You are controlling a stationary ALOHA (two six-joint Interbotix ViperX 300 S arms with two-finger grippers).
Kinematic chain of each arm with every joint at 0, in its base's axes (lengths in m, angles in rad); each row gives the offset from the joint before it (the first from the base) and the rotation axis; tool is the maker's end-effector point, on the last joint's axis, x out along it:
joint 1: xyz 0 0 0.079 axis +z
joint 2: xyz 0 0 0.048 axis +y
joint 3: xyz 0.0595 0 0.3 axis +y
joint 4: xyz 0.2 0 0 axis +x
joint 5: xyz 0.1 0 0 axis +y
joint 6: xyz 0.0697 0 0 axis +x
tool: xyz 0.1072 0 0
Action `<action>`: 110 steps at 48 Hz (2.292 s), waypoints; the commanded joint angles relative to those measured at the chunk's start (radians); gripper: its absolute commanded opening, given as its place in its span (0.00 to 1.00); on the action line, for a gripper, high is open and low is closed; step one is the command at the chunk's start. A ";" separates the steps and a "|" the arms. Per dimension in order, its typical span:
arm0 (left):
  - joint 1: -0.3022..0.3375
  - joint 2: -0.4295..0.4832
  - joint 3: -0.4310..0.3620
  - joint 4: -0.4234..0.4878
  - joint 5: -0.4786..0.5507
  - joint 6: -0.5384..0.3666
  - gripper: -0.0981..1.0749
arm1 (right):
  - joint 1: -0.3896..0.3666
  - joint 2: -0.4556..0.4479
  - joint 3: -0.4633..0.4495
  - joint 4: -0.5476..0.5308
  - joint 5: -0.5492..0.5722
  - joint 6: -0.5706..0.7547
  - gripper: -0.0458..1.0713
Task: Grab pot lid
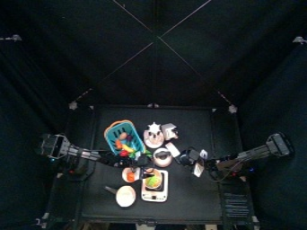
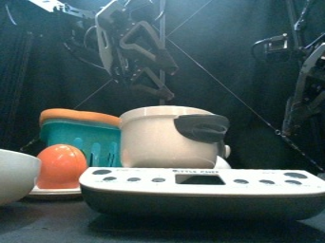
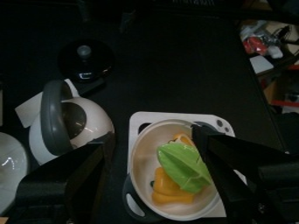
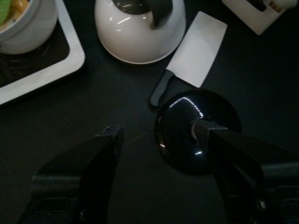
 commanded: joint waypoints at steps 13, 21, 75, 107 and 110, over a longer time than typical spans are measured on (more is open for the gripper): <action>-0.077 -0.066 0.071 -0.038 -0.206 0.002 0.95 | -0.110 0.061 0.037 -0.008 -0.046 0.000 0.89; -0.155 -0.074 0.118 -0.077 -0.324 0.002 0.95 | -0.175 0.135 0.048 -0.020 -0.098 -0.002 0.89; -0.270 -0.066 0.186 -0.175 -0.511 0.002 0.95 | -0.227 0.308 0.052 -0.040 -0.189 0.000 0.89; -0.270 -0.066 0.187 -0.175 -0.511 0.002 0.95 | -0.227 0.308 0.048 -0.034 -0.189 0.002 0.57; -0.270 -0.064 0.187 -0.176 -0.511 0.002 0.95 | -0.227 0.307 0.046 -0.032 -0.189 0.002 0.53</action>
